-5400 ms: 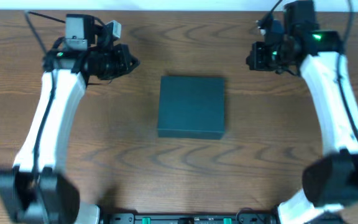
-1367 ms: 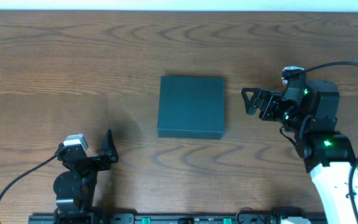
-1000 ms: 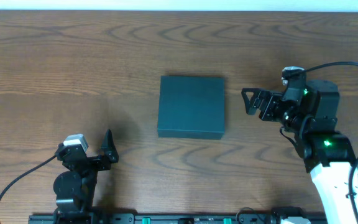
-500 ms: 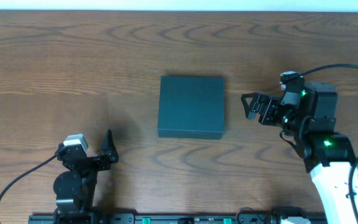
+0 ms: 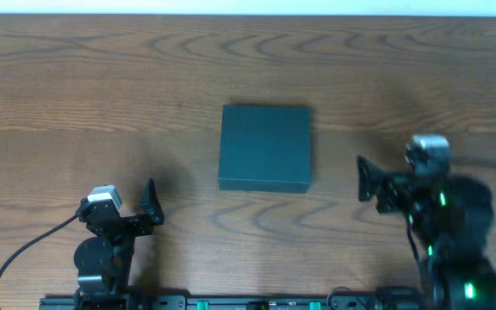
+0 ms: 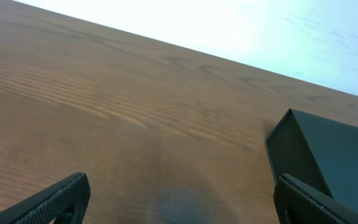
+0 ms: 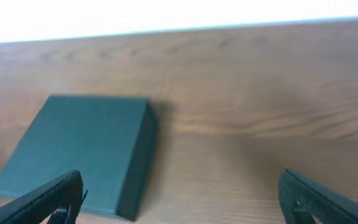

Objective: Pack container

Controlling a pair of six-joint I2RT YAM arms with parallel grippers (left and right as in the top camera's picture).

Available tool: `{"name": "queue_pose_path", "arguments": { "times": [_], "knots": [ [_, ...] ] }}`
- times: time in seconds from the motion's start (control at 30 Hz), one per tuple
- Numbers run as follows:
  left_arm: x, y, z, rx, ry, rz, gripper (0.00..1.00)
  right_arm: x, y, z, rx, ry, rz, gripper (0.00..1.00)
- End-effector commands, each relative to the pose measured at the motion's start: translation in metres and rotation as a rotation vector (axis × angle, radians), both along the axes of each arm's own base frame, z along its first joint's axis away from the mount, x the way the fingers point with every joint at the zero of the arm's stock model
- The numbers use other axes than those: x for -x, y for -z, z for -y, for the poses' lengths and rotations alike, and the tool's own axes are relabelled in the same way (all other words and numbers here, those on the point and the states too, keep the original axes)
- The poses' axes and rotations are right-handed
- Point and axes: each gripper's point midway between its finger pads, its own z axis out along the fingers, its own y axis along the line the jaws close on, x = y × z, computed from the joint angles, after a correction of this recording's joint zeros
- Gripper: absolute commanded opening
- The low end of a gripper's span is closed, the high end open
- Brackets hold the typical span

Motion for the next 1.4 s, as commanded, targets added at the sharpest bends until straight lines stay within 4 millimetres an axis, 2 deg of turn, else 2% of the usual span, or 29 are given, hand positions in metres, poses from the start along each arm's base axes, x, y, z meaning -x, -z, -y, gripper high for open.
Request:
{"name": "queue_pose_path", "arguments": {
  "times": [0.0,0.1,0.23,0.37,0.73,1.37],
  "knots": [
    [0.000,0.013,-0.003,0.007,-0.021,-0.027,0.95,0.016,0.013,0.027,0.079,0.134,0.046,0.99],
    [0.000,0.013,-0.003,0.007,-0.021,-0.027,0.96,0.028,0.027,0.035,0.095,0.179,0.085,0.99],
    [0.000,0.013,-0.003,0.007,-0.021,-0.027,0.95,0.037,0.059,0.037,0.089,0.192,0.101,0.99],
    [0.000,0.013,-0.003,0.007,-0.021,-0.027,0.96,0.039,0.082,0.037,0.078,0.195,0.103,0.99],
    [0.000,0.013,-0.003,0.007,-0.021,-0.027,0.95,0.033,0.121,0.037,0.076,0.195,0.071,0.99],
    [0.000,0.013,-0.003,0.007,-0.021,-0.027,0.95,0.032,0.122,0.037,0.080,0.198,0.076,0.99]
  ]
}}
